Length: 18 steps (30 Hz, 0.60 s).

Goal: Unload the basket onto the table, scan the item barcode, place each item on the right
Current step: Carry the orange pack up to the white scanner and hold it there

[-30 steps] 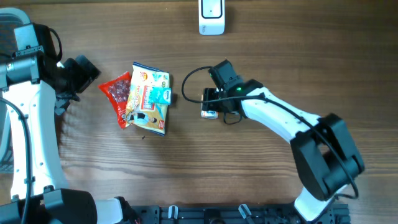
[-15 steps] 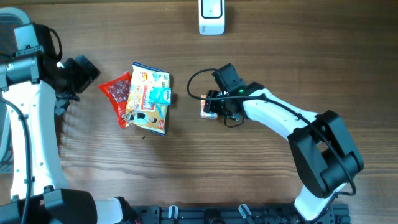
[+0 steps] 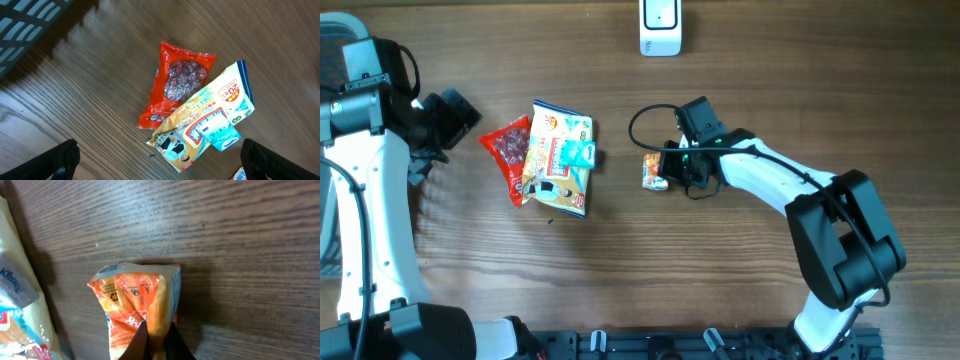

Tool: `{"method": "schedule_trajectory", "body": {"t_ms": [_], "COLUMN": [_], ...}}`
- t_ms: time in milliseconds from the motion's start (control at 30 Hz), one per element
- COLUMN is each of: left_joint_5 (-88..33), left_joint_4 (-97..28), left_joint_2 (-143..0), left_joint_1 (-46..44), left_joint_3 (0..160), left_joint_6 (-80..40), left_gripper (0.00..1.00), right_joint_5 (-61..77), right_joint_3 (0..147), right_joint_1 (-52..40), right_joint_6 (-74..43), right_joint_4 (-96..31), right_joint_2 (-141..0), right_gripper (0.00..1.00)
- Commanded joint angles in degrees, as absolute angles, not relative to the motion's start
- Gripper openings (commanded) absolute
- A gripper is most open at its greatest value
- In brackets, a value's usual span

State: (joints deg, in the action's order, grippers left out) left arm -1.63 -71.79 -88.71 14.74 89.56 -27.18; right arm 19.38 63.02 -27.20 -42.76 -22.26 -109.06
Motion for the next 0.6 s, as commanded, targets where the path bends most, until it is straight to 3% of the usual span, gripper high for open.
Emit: {"method": "schedule_trajectory", "body": {"t_ms": [0, 267, 567], "left_joint_5": [-2.09, -2.09, -2.09], "left_joint_4": [-71.75, -71.75, -71.75], "left_joint_2": [-88.84, -88.84, -88.84], "left_joint_1": [14.92, 14.92, 14.92], "left_joint_3": [89.56, 89.56, 89.56], "left_joint_6": [-27.68, -27.68, -27.68], "left_gripper": [1.00, 1.00, 1.00], "right_joint_5": [30.26, 69.63, 81.89], "right_joint_3": [62.92, 62.89, 62.89], "right_joint_1": [-24.75, -14.87, -9.39], "right_joint_6": [-35.66, -36.93, -64.58], "right_joint_4": [-21.54, -3.57, 24.58], "right_joint_2": [-105.03, -104.16, -104.16], "right_gripper": [0.04, 0.04, 0.04]}}
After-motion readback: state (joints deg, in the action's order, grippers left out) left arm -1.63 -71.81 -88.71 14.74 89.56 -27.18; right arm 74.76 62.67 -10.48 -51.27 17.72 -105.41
